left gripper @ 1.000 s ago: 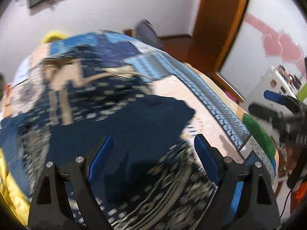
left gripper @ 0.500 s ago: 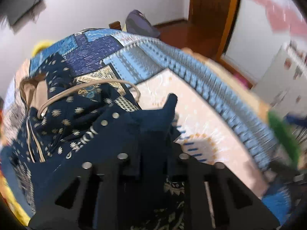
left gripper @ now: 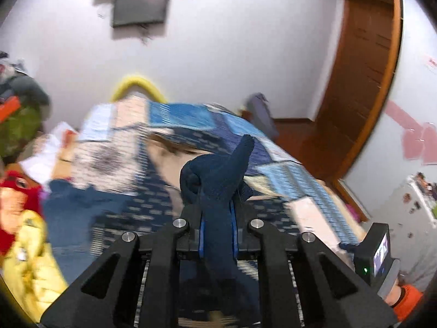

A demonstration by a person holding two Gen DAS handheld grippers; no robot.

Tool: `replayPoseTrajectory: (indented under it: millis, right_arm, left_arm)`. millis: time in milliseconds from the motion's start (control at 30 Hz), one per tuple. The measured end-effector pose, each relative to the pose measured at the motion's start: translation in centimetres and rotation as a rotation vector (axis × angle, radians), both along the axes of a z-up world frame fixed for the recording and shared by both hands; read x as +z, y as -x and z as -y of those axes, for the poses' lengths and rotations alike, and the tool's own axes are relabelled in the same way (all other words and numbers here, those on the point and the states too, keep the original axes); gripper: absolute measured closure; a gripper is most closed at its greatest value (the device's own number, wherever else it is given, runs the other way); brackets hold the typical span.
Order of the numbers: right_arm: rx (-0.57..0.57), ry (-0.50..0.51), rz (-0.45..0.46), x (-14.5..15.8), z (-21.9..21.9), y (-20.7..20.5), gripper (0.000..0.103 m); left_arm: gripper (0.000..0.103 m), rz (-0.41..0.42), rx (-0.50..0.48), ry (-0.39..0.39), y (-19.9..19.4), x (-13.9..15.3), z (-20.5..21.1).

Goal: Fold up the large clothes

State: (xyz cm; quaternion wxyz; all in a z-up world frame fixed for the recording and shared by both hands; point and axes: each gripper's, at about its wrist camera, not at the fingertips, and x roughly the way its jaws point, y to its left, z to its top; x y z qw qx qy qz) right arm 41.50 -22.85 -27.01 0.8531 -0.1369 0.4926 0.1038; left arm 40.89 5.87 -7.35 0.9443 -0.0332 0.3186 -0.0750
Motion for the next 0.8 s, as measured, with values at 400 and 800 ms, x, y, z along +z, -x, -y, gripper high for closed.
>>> replayPoseTrajectory:
  millis: [400, 800]
  right_arm:
    - [-0.272, 0.189, 0.214, 1.9, 0.3, -4.3, 0.001]
    - [-0.084, -0.005, -0.007, 3.0, 0.6, 1.3, 0.001]
  left_arm:
    - [0.09, -0.018, 0.141, 0.063, 1.4, -4.3, -10.8]
    - [0.081, -0.409, 0.243, 0.107, 1.6, -20.6, -15.1]
